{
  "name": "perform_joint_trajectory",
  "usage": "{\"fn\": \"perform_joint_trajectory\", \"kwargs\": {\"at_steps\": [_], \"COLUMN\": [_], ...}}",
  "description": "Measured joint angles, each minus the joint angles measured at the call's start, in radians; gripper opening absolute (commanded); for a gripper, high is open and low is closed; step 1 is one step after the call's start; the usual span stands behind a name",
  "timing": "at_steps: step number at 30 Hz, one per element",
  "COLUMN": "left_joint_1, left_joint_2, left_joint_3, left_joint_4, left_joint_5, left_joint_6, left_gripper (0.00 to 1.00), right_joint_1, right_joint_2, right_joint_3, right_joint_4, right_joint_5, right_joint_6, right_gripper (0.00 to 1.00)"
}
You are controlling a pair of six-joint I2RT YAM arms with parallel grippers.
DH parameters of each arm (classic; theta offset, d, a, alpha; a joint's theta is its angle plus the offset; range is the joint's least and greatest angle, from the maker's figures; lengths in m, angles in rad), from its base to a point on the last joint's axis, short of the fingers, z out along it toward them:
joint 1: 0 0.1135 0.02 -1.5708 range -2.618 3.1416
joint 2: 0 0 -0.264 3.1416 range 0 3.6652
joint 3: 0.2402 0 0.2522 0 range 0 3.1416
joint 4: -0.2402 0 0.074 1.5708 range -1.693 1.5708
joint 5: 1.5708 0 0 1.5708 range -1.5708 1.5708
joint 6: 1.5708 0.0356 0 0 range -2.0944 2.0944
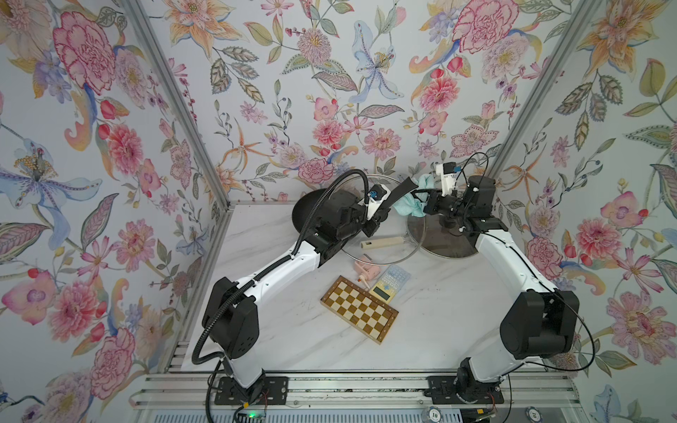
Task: Wipe the pot lid with a cloth
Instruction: Wipe the pot lid.
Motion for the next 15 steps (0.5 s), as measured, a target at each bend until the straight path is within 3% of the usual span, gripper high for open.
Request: {"fn": "perform_joint_trajectory", "kwargs": {"at_steps": [7, 15], "left_joint_1": [0.000, 0.021], "left_joint_2": [-0.025, -0.032], "left_joint_3": [0.000, 0.012], "left_joint_4": [-0.068, -0.142], "left_joint_5": [0.050, 0.045], "left_joint_6": [0.040, 0.069], "left_gripper": [0.00, 0.00], "right_joint_1": [0.075, 0.077], "right_joint_2": [0.089, 0.220], "right_joint_3": [0.191, 0.290], "right_joint_4": [-0.160, -0.209], "right_joint_5": [-0.104, -0.248], "right_joint_6": [-0.121, -0.142], "right_gripper": [0.00, 0.00]}}
